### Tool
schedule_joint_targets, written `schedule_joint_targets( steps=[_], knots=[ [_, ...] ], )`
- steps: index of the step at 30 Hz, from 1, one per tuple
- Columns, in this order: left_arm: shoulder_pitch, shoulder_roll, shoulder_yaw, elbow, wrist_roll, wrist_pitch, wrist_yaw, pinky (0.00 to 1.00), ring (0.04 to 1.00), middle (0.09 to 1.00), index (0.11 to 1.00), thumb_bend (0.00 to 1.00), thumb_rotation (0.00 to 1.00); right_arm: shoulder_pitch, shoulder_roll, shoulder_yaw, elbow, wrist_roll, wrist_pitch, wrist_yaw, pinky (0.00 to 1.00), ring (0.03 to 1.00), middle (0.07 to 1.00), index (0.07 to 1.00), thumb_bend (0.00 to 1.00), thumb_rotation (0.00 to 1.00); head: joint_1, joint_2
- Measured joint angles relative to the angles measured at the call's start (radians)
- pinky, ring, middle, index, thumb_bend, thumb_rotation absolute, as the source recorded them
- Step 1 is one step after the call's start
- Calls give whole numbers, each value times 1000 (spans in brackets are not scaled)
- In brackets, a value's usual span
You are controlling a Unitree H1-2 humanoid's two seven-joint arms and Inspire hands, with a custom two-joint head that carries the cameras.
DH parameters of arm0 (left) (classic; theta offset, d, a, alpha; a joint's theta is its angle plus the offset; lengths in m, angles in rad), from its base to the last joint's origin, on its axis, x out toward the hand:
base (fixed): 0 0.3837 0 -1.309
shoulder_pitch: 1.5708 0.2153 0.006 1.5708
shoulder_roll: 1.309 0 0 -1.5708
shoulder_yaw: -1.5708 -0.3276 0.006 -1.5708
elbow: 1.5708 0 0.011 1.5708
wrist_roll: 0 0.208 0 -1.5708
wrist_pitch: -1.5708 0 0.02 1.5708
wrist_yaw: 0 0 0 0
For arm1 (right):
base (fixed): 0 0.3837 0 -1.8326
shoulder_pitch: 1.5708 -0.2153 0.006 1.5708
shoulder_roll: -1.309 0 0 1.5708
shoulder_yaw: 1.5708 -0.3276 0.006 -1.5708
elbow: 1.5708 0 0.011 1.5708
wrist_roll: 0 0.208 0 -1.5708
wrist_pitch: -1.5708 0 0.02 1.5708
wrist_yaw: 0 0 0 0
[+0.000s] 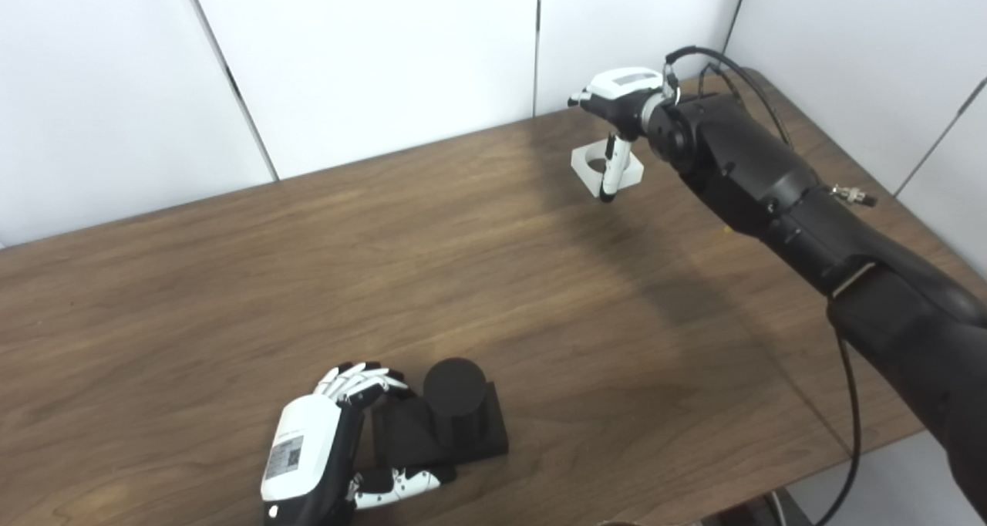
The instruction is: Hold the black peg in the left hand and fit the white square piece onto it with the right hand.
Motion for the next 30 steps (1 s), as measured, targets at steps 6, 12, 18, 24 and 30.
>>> schedule_joint_targets(
  steps=[6,12,18,24,30],
  knots=[
    [4,-2,2,-4,0,2,-2,901,825,749,486,518,43,1,-1,41,27,-14,-36,1,1000,1000,1000,970,893,124,3,5],
    [6,-4,2,-7,0,4,-8,915,832,751,486,518,43,-4,-8,73,39,-44,-67,10,1000,1000,1000,962,892,117,3,5],
    [6,-7,2,-8,0,5,-9,913,830,748,486,518,43,-5,-10,74,42,-55,-72,10,1000,1000,1000,914,885,135,6,8],
    [6,-9,2,-12,0,16,-10,910,827,750,486,518,43,-5,-12,73,42,-58,-73,12,1000,1000,1000,886,857,155,8,8],
    [6,-10,1,-12,0,16,-10,909,826,748,486,518,43,-5,-20,79,42,-69,-100,12,1000,1000,980,851,844,174,8,12]
  ],
)
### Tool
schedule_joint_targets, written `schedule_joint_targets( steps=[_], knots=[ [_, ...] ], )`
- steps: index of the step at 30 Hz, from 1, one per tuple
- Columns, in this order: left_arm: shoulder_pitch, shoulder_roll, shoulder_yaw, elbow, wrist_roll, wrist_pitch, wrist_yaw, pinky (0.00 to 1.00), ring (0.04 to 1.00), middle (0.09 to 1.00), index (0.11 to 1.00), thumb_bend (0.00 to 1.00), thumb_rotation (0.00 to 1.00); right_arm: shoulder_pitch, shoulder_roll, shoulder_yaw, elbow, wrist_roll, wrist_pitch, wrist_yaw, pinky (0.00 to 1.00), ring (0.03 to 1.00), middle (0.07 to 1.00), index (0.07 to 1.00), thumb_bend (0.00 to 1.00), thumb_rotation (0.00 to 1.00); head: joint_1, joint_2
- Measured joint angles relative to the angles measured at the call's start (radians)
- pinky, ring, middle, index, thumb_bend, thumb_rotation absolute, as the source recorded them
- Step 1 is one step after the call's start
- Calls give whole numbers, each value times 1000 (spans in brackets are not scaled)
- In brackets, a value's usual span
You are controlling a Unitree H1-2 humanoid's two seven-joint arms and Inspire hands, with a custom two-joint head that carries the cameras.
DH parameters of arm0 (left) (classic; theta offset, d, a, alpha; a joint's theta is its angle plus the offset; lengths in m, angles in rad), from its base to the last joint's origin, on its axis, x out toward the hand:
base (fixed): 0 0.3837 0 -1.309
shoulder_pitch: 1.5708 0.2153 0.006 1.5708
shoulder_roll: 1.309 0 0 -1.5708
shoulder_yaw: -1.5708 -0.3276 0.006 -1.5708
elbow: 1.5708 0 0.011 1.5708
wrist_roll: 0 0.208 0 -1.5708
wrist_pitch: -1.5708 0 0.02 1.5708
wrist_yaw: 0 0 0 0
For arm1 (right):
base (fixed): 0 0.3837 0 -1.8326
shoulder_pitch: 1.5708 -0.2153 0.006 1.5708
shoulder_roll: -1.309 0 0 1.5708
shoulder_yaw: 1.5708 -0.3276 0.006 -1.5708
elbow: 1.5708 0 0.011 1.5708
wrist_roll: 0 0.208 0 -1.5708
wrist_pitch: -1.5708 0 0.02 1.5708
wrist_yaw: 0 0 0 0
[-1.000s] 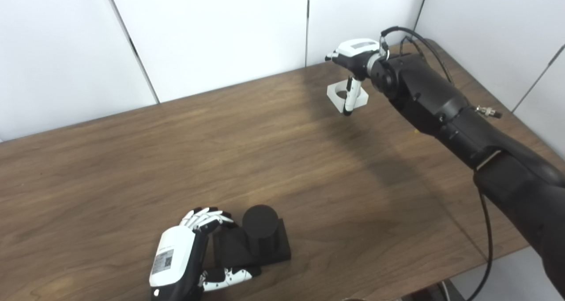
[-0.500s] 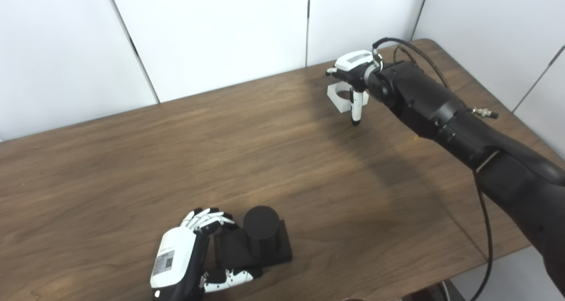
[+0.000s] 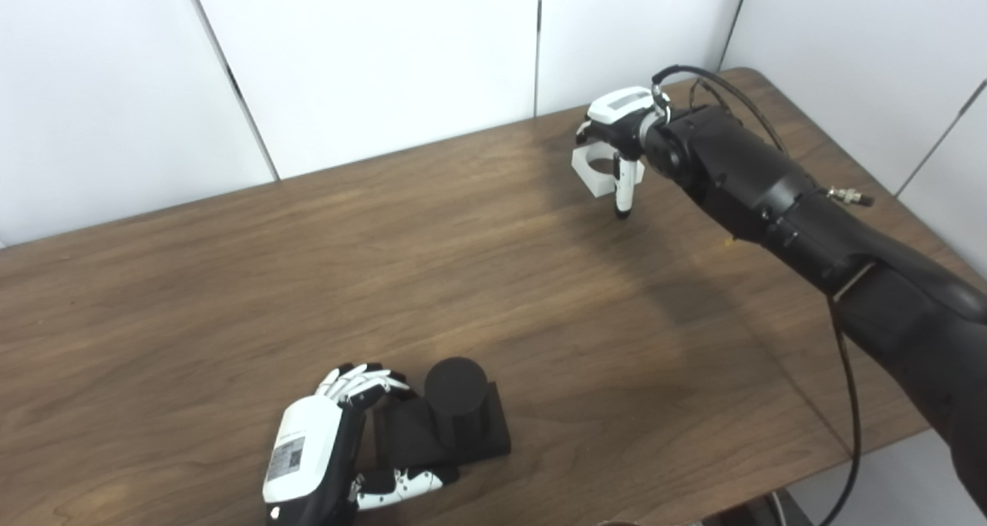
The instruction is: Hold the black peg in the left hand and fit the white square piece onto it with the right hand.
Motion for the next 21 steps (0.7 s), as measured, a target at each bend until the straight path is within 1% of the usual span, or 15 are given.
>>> schedule_joint_targets(
  steps=[7,9,18,19,20,21],
  knots=[
    [2,-2,-5,-11,0,3,-2,911,826,746,486,518,43,-1,-4,2,0,-16,-40,-1,999,1000,933,743,812,197,3,6],
    [3,-3,-6,-15,1,5,-3,912,826,746,486,518,42,-3,-6,1,0,-18,-47,-1,983,992,918,707,811,198,3,6],
    [7,-3,-6,-25,1,7,-19,914,828,745,485,518,43,-2,-7,-9,0,-12,-60,-3,889,946,877,629,813,187,5,12],
    [7,-3,-6,-26,2,7,-20,914,828,745,485,518,43,-1,-8,-9,0,-11,-66,-3,883,943,873,563,672,168,5,12],
    [7,-3,-6,-27,2,7,-21,914,829,745,486,518,43,-1,-8,-10,0,-9,-73,-5,876,938,866,521,585,155,5,15],
    [8,-3,-6,-28,3,7,-22,914,829,745,486,518,43,1,-9,-12,0,-4,-81,-5,870,932,859,506,556,150,5,15]
  ],
)
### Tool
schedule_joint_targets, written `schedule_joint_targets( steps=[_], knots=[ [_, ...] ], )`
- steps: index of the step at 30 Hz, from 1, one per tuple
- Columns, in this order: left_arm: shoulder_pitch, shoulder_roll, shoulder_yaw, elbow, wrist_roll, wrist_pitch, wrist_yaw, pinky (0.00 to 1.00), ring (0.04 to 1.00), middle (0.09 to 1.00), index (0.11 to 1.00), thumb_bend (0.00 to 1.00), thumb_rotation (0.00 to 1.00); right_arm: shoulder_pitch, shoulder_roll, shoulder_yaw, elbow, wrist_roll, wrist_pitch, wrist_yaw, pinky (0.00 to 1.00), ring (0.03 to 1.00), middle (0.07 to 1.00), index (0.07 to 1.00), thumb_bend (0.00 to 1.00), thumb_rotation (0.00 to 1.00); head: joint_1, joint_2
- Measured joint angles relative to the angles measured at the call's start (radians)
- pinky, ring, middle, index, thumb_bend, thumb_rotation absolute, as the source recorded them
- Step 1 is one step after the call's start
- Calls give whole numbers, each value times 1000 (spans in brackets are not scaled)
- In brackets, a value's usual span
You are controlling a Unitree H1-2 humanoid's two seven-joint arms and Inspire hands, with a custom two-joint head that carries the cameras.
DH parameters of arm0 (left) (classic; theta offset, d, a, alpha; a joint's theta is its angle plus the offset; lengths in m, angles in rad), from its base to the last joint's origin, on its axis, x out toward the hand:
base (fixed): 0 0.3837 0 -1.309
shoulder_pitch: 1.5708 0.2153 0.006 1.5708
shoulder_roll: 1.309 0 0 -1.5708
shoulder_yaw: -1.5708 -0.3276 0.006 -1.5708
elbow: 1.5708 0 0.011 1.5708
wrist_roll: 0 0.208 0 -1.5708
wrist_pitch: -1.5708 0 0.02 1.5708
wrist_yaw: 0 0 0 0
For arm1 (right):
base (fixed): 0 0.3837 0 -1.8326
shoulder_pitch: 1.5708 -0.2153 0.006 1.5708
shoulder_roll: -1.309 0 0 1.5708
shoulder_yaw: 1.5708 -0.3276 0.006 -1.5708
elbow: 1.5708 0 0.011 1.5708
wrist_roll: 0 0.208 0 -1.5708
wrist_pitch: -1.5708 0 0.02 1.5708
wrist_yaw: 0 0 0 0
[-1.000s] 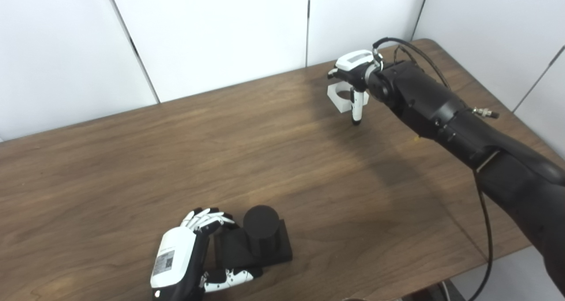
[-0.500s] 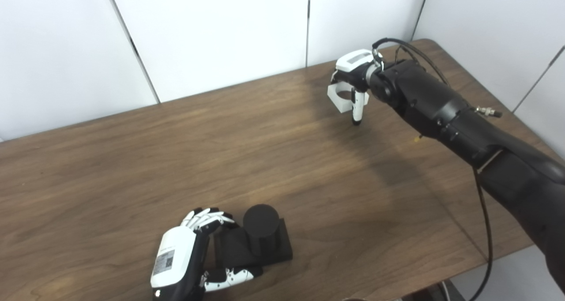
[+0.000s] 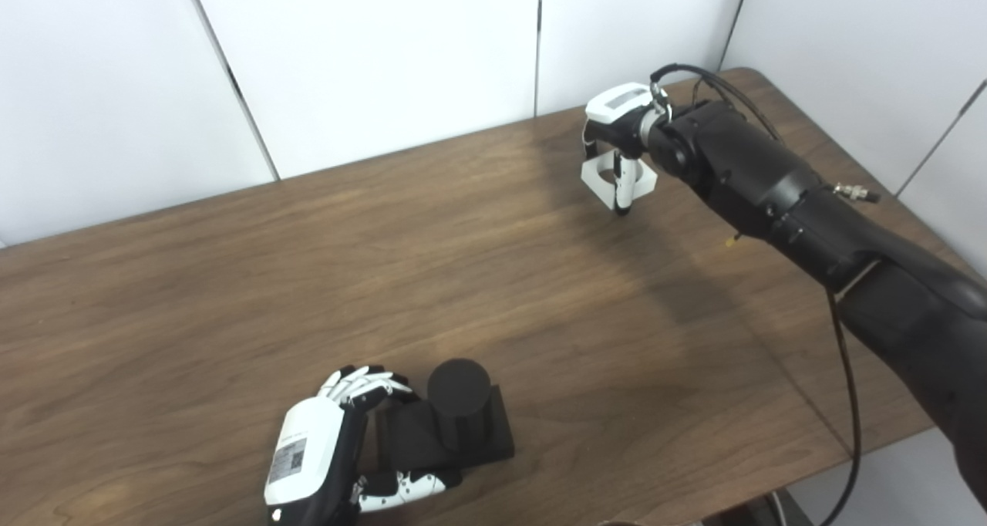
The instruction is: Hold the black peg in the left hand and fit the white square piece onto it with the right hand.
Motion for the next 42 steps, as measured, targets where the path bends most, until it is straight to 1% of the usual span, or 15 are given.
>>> schedule_joint_targets(
  steps=[3,7,12,16,18,21,24,27,29,33,38,42],
  knots=[
    [1,0,0,-1,0,0,-2,912,827,745,486,518,43,12,0,-14,0,10,-12,-19,863,914,828,491,528,141,3,2],
    [3,-1,0,-4,3,2,-3,915,827,745,486,518,43,25,0,-28,4,20,-22,-52,914,927,804,485,525,135,5,3],
    [3,-4,0,-4,5,2,-6,916,829,748,486,518,43,24,-9,-27,31,18,-63,-91,951,926,788,483,525,133,9,3],
    [3,-4,0,-4,5,2,-6,917,830,748,486,518,43,27,-13,-26,32,15,-85,-108,954,920,784,484,524,132,12,0],
    [3,-5,0,-4,5,1,-6,911,828,748,486,518,43,28,-14,-27,32,14,-86,-111,953,918,783,484,524,132,14,-2],
    [2,-8,0,-3,6,1,-6,913,831,750,486,518,43,31,-18,-27,31,15,-103,-120,938,914,779,484,524,132,17,-3],
    [0,-13,0,2,10,1,-5,907,832,753,486,518,43,45,-28,-33,9,23,-129,-129,921,910,774,485,524,131,40,-9],
    [-3,-23,-2,10,16,0,2,905,834,756,486,518,43,81,-33,-44,-73,32,-131,-118,917,919,782,486,523,131,60,-12],
    [-9,-30,-7,21,26,0,8,904,834,757,486,518,44,99,-35,-53,-131,42,-130,-84,905,914,782,485,523,130,67,-12],
    [-17,-39,-23,43,55,-3,30,906,837,760,486,518,45,126,-46,-104,-293,99,-129,-23,904,918,795,485,523,130,97,-14],
    [-32,-41,-39,62,79,-4,42,917,842,760,486,517,45,127,-66,-148,-529,144,-125,90,906,914,797,486,523,133,117,-11],
    [-40,-55,-47,74,88,-1,45,919,839,761,486,517,46,127,-57,-164,-656,182,-121,169,945,922,791,485,524,133,132,-8]
  ],
)
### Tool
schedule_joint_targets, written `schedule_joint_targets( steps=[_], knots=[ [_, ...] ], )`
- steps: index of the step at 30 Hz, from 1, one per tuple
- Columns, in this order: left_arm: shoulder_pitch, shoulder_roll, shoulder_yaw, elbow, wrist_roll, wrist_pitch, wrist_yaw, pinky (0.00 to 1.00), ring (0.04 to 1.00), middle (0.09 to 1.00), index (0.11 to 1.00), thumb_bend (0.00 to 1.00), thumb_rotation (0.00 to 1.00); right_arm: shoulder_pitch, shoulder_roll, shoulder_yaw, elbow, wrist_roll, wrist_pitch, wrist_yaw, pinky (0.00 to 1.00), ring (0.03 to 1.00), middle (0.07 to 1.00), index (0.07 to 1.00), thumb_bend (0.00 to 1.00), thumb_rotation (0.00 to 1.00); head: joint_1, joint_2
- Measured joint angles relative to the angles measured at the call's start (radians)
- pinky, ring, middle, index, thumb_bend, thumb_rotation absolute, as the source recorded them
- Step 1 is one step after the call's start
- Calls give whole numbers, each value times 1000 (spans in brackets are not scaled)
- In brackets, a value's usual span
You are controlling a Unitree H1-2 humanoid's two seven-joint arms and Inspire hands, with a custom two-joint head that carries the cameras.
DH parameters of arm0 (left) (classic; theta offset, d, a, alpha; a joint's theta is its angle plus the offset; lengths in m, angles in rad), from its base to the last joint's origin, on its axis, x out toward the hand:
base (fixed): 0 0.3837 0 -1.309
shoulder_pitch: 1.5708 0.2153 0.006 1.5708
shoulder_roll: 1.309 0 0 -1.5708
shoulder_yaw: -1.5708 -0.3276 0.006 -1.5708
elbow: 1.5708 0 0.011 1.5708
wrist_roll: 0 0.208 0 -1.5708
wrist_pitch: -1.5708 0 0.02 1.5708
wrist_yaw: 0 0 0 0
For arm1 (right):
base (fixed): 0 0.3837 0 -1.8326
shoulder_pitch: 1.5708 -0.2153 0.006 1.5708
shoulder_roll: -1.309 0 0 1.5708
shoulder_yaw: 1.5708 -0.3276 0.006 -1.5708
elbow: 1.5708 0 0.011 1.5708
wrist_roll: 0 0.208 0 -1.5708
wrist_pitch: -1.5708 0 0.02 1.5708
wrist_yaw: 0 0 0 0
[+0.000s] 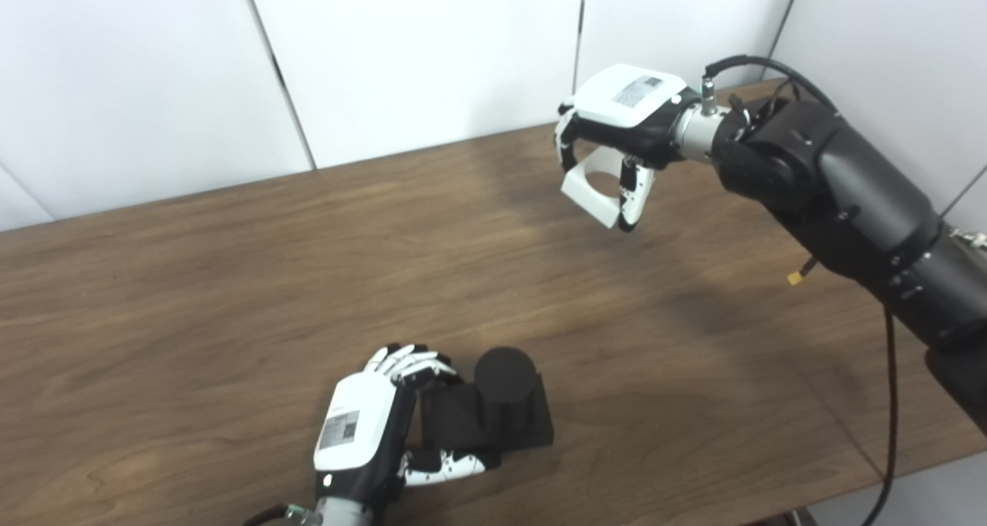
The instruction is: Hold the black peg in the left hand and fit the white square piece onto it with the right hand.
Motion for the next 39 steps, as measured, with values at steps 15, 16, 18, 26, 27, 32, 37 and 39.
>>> schedule_joint_targets(
  steps=[15,16,18,26,27,32,37,39],
  knots=[
    [-19,-15,-23,19,37,24,14,903,830,756,486,516,48,-124,73,-45,-378,219,221,282,907,957,799,484,523,132,34,31],
    [-22,-15,-25,20,38,26,14,904,832,757,486,516,49,-133,76,-43,-398,231,245,304,893,955,798,484,523,132,37,32],
    [-27,-15,-28,22,40,32,13,906,832,756,485,516,49,-149,80,-39,-442,249,282,333,887,947,798,483,524,132,40,37],
    [-45,-22,-37,24,47,54,-5,918,835,758,486,514,50,-157,113,21,-502,259,314,371,918,943,810,483,523,129,51,58],
    [-46,-24,-37,24,48,58,-8,917,834,757,486,514,50,-157,114,24,-507,262,314,374,924,943,812,484,523,129,52,63],
    [-55,-31,-41,23,60,77,-18,923,835,758,486,514,51,-133,114,47,-512,250,313,379,949,951,816,483,523,130,54,69],
    [-70,-51,-43,23,69,103,-34,921,837,759,485,514,51,-82,128,83,-512,226,292,387,946,941,807,482,525,132,51,74],
    [-73,-58,-45,23,71,114,-42,920,836,759,485,514,51,-64,138,93,-512,200,268,386,959,944,806,482,525,132,51,74]
  ],
)
